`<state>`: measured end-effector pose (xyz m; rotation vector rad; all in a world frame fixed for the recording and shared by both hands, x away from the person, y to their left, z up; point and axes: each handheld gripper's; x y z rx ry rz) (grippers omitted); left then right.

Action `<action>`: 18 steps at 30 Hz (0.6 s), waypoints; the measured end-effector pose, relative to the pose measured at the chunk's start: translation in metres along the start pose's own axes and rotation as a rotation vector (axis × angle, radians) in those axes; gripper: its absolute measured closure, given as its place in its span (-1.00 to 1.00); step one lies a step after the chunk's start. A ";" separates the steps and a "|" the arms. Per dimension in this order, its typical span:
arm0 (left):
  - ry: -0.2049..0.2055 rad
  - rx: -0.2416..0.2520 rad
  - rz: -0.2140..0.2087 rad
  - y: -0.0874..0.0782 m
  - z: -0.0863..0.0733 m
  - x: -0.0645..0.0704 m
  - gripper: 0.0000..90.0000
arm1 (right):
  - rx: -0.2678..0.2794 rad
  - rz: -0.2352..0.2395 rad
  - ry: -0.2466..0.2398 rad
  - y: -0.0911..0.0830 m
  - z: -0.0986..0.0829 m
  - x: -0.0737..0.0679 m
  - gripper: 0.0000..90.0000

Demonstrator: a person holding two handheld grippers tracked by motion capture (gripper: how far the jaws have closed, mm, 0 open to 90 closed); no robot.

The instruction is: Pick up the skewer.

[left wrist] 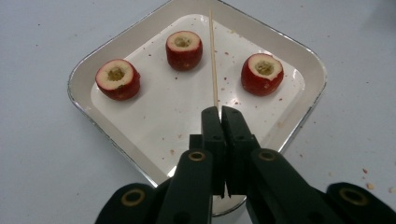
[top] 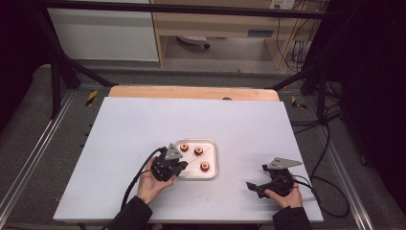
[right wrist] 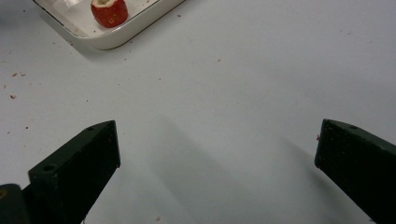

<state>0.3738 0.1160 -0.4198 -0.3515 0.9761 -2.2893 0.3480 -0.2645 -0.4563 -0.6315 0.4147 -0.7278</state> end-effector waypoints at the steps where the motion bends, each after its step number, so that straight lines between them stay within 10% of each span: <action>1: 0.002 0.000 -0.001 -0.001 0.000 0.001 0.97 | 0.001 -0.005 -0.010 0.000 0.001 -0.001 -0.99; 18: 0.054 -0.013 -0.059 -0.010 0.008 0.018 0.97 | -0.041 -0.076 -0.186 0.008 0.022 -0.030 -0.95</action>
Point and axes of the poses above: each handheld gripper's, and its own axes: y roughly forward along the jaws, z roughly out of its top, x roughly to its right, and after that the axes turned 2 degrees about -x, right-handed
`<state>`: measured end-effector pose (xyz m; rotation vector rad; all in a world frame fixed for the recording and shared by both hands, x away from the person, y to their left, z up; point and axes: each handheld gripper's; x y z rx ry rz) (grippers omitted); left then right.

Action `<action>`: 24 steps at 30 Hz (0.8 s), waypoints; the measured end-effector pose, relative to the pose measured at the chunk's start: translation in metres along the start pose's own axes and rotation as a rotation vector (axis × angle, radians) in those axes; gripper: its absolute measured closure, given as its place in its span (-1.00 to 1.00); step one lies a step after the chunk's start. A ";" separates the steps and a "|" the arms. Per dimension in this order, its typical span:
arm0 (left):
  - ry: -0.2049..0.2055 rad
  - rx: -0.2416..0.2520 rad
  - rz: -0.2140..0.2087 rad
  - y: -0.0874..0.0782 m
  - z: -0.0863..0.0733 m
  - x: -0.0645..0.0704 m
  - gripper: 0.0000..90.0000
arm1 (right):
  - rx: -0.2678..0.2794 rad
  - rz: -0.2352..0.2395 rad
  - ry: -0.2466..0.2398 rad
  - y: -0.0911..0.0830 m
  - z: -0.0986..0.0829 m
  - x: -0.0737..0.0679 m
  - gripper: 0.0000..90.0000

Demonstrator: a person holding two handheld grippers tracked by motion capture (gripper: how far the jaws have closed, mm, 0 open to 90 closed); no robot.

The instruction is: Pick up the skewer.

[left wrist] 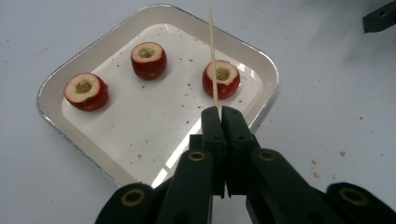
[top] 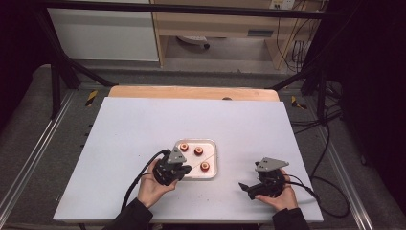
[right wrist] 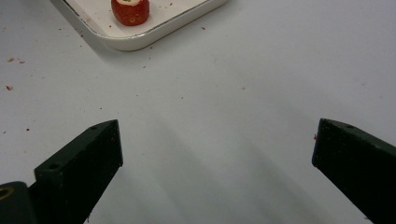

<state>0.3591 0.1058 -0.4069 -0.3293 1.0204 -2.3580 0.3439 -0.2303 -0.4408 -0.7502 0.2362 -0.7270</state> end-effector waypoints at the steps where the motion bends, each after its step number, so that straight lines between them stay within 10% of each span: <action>1: 0.004 0.000 -0.003 0.000 0.001 0.002 0.97 | -0.009 -0.014 -0.040 0.001 0.005 -0.004 -0.93; 24: 0.111 -0.071 -0.061 0.004 0.013 0.031 0.97 | -0.043 -0.095 -0.457 0.009 0.042 -0.046 -0.56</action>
Point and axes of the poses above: each handheld gripper's, and its own axes: y roughly forward along the jaws, z roughly out of its top, x roughly to its right, and after that the axes turned 2 degrees about -x, right-handed
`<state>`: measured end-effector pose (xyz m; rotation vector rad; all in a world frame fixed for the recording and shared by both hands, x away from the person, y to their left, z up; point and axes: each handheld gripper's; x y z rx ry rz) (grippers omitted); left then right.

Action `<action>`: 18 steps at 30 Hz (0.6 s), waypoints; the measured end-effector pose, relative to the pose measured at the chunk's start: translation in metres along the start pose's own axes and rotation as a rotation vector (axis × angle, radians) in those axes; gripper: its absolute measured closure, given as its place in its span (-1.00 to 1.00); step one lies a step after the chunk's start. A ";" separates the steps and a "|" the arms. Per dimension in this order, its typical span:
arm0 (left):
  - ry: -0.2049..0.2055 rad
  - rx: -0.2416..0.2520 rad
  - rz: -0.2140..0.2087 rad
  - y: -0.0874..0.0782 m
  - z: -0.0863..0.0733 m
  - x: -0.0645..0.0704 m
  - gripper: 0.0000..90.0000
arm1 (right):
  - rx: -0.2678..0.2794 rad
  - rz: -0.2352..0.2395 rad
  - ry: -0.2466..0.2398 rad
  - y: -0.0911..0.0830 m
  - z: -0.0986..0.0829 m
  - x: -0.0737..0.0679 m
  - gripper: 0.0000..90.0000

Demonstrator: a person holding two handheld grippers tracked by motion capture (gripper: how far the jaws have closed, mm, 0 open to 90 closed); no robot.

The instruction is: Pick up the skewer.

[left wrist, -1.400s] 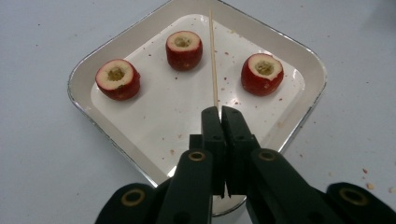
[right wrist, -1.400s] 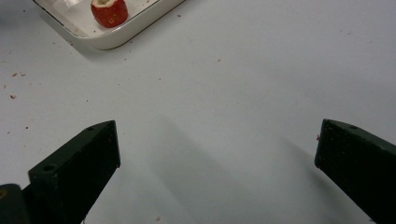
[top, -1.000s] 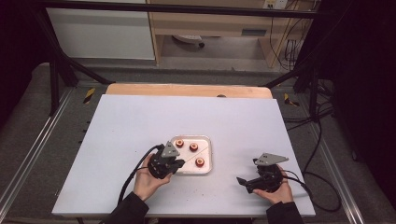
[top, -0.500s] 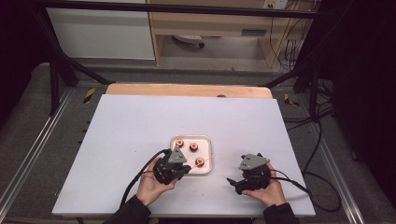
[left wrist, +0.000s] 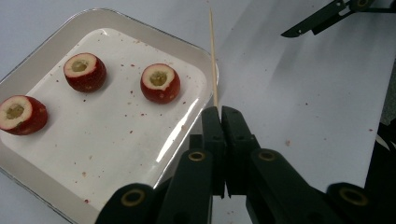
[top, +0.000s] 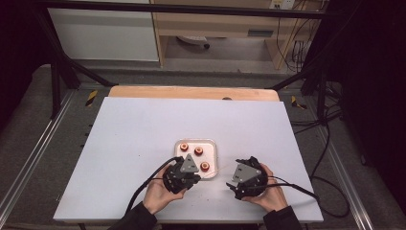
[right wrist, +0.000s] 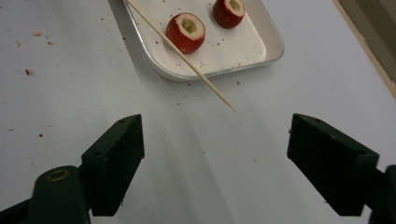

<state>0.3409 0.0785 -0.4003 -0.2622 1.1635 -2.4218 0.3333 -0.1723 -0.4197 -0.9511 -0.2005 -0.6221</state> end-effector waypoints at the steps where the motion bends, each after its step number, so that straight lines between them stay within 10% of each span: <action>1: 0.008 -0.008 -0.003 0.000 0.001 0.001 0.97 | 0.002 -0.004 -0.018 0.000 0.002 -0.001 -0.53; 18: 0.049 -0.025 -0.022 0.005 0.019 0.010 0.97 | -0.012 -0.011 -0.367 0.009 0.017 -0.010 0.11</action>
Point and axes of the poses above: each handheld gripper's, and its own axes: y roughly forward along the jaws, z roughly out of its top, x roughly to its right, and after that the axes turned 2 degrees about -x, right-handed
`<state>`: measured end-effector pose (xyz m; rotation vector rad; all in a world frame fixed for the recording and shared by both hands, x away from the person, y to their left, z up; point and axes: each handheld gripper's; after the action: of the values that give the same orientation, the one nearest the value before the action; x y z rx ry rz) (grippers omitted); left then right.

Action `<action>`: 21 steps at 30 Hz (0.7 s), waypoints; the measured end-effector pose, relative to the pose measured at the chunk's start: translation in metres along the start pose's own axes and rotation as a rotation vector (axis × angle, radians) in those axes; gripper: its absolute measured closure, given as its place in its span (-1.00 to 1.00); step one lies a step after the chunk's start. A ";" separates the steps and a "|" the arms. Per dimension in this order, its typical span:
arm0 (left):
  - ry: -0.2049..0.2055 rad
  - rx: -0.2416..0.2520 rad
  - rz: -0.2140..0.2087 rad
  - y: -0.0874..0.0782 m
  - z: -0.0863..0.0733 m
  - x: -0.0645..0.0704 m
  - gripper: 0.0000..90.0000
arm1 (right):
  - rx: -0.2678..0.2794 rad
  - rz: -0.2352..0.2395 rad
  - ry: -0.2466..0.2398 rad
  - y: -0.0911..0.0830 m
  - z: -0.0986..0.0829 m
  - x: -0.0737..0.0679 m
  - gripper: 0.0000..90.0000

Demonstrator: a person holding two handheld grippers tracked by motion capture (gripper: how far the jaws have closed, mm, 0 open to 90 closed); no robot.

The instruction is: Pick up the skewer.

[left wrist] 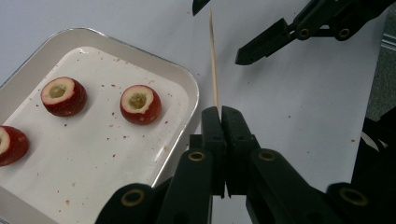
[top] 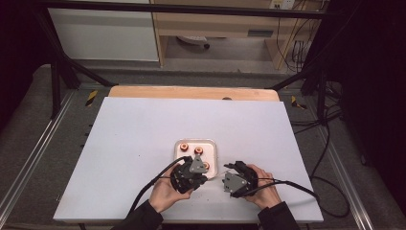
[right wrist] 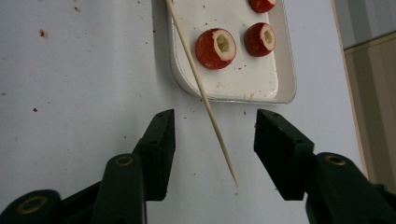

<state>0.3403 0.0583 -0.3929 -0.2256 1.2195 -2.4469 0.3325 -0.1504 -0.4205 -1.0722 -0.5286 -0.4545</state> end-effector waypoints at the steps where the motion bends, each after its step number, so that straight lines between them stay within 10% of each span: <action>1: 0.001 0.001 -0.001 0.001 0.001 0.000 0.97 | 0.002 0.008 -0.005 0.000 0.001 -0.001 0.13; 21: 0.026 -0.020 -0.023 0.005 0.008 0.004 0.97 | -0.021 0.008 -0.294 0.008 0.002 -0.007 0.81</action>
<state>0.3403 0.0480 -0.3925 -0.2154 1.2602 -2.4655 0.3313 -0.1447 -0.4292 -1.1678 -0.7796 -0.2969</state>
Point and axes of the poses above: each handheld gripper's, and its own axes: y roughly forward along the jaws, z roughly out of its top, x roughly to its right, and after that the axes turned 2 degrees about -x, right-handed
